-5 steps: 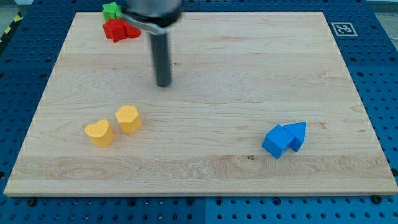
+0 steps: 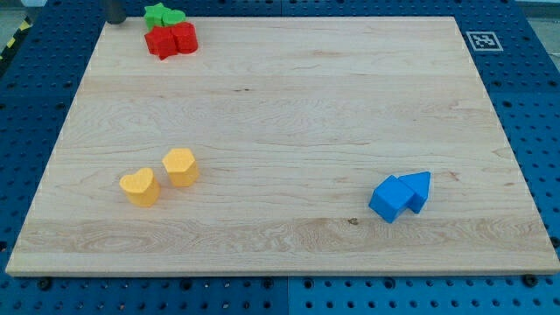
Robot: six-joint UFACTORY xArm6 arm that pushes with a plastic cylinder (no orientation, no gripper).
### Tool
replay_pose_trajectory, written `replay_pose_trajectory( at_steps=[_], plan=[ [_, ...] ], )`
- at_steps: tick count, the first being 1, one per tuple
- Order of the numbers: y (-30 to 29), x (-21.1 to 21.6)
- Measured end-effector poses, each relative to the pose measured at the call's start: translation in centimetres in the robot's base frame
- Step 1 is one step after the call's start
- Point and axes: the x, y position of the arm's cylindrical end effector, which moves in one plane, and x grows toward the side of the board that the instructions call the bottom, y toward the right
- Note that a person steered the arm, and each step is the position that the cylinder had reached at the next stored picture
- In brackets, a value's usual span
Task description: Slide the red star and red circle to the top center
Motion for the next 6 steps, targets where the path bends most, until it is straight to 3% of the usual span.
replay_pose_trajectory(
  at_steps=[4,6],
  plan=[
    [4.3,0.5],
    [4.3,3.6]
  ],
)
